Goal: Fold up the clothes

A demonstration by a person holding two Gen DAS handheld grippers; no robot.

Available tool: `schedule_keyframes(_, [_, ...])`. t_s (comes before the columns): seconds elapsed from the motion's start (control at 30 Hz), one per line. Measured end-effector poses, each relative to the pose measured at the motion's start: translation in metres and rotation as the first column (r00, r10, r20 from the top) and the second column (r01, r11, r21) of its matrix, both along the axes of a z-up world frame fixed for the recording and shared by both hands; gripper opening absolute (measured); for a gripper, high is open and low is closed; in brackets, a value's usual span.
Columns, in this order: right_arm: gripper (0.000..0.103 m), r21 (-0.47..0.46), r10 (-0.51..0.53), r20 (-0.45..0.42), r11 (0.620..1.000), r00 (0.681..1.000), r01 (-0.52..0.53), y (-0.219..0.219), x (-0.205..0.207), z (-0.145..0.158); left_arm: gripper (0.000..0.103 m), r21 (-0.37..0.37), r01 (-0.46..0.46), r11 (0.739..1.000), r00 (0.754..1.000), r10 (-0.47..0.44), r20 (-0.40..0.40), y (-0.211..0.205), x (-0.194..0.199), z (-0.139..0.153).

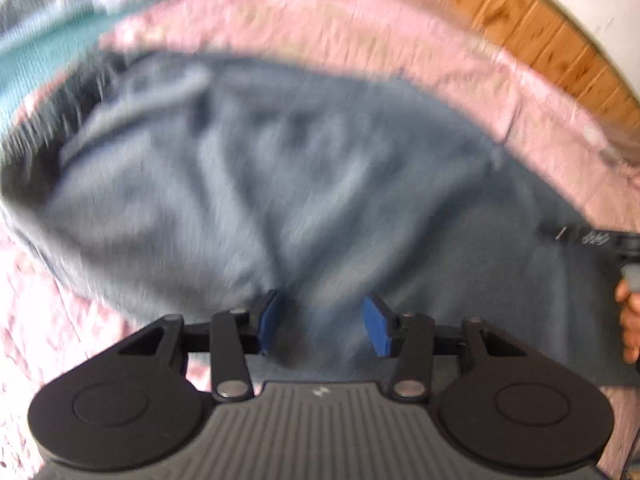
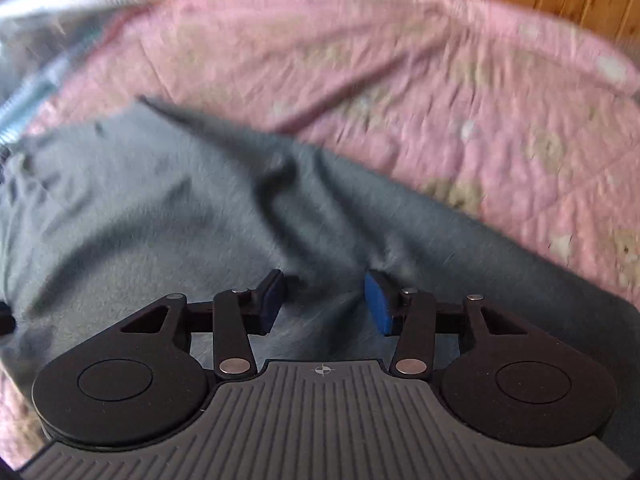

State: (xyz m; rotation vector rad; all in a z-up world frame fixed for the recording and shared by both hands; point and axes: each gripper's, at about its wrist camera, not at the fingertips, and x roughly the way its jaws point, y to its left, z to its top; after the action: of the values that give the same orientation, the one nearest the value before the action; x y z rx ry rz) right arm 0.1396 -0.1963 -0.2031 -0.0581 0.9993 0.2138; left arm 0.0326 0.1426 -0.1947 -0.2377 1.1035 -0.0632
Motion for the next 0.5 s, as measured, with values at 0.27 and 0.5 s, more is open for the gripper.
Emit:
schedule_keyframes(0.27, [0.056,-0.036,-0.181,0.001,0.983,0.983,0.181,-0.065,-0.060,0.015,0.046,-0.044,0.123,0.991,0.992,-0.123,-0.006,-0.019,0.005,0.004])
schedule_keyframes(0.5, [0.060,0.107,-0.459,-0.018,0.883,0.888,0.458,-0.202,-0.123,0.023,0.052,0.008,0.193,0.981,0.981,-0.193,-0.033,-0.031,0.010,0.001])
